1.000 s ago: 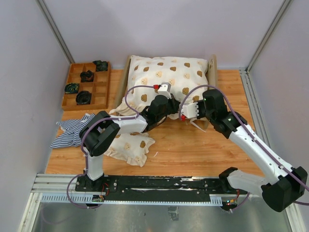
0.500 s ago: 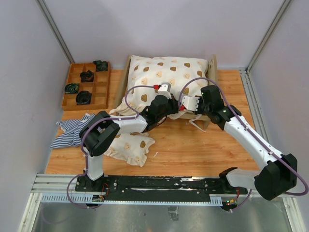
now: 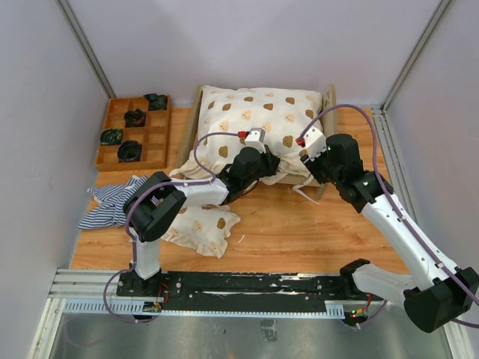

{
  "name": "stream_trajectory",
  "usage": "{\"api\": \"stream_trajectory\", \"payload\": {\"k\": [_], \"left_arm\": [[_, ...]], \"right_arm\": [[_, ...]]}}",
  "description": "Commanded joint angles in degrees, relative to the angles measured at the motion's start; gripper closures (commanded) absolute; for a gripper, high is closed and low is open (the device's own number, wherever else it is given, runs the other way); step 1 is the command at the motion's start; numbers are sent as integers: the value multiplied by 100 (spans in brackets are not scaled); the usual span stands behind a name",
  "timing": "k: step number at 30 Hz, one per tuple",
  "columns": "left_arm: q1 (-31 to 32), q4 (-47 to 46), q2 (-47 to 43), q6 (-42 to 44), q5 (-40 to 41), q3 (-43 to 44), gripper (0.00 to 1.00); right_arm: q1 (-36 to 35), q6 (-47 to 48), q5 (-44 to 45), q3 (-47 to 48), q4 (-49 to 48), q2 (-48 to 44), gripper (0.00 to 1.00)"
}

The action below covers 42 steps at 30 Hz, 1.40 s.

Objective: Set up the pet bed

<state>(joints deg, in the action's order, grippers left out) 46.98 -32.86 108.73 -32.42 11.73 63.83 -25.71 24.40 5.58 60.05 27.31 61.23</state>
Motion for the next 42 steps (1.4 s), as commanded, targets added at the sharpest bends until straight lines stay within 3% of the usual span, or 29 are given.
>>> {"api": "stream_trajectory", "payload": {"k": [1, 8, 20, 32, 33, 38, 42], "left_arm": [[-49, -89, 75, -36, 23, -18, 100], [-48, -89, 41, -27, 129, -56, 100], [-40, -159, 152, -220, -19, 81, 100], [-37, -150, 268, -144, -23, 344, 100], [-40, -150, 286, -134, 5, 348, 100], [-34, -150, 413, -125, 43, 412, 100], [-35, -144, 465, -70, 92, 436, 100]], "right_arm": [[253, -1622, 1211, 2, -135, -33, 57], [575, -1742, 1319, -436, -1149, 202, 63], [1811, -1397, 298, -380, -2517, 1397, 83], [2236, -1318, -56, 324, -2694, 2198, 87], [2245, -1346, -57, 406, -2609, 2234, 85], [2243, -2051, 185, 588, -1587, 2161, 56], [2247, -2599, 485, 245, -1107, 1649, 55]]}}
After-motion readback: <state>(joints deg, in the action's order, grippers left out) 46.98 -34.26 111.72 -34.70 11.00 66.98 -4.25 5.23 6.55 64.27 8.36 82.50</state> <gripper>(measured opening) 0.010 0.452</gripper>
